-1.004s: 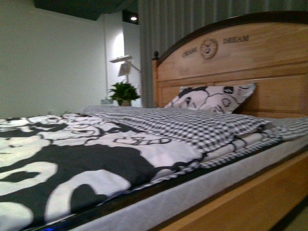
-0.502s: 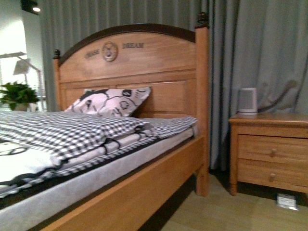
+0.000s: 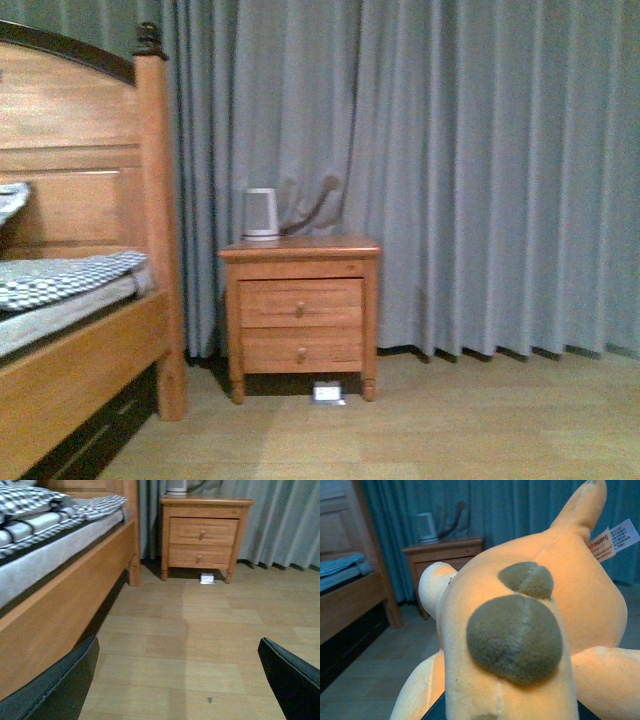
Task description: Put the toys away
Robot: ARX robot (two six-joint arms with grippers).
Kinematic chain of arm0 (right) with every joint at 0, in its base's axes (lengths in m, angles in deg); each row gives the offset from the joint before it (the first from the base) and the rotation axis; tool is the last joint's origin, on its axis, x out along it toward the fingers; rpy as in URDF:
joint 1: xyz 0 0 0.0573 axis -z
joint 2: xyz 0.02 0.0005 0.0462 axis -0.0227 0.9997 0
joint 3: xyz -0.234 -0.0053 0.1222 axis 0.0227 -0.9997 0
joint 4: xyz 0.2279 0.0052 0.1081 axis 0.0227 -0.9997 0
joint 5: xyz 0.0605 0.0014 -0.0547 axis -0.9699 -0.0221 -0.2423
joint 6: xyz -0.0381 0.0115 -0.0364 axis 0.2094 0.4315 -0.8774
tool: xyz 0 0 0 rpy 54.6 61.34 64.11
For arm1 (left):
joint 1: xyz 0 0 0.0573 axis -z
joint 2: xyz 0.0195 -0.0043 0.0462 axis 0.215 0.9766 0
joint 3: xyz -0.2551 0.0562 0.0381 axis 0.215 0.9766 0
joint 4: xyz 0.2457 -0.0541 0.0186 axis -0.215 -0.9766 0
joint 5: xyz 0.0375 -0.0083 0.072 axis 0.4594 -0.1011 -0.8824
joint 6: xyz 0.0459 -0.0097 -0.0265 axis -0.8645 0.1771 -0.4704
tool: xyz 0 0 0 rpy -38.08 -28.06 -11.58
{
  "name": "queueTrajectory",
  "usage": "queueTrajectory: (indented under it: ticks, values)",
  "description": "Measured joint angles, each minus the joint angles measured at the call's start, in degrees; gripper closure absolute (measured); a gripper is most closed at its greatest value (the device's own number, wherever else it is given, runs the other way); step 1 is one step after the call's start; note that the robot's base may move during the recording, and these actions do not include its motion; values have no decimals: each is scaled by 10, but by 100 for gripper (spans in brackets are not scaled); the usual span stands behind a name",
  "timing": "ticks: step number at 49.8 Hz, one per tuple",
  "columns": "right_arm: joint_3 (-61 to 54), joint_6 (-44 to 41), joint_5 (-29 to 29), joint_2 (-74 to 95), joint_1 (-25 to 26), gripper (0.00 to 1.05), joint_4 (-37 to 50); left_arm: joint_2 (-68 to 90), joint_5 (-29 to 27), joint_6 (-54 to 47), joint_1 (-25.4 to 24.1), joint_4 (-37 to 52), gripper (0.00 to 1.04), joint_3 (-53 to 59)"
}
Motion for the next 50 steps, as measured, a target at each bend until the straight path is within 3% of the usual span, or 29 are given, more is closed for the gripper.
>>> queueTrajectory:
  ticks: [50]
  values:
    - [0,0,-2,0,0,85,0,0,0,0,0,0,6,0]
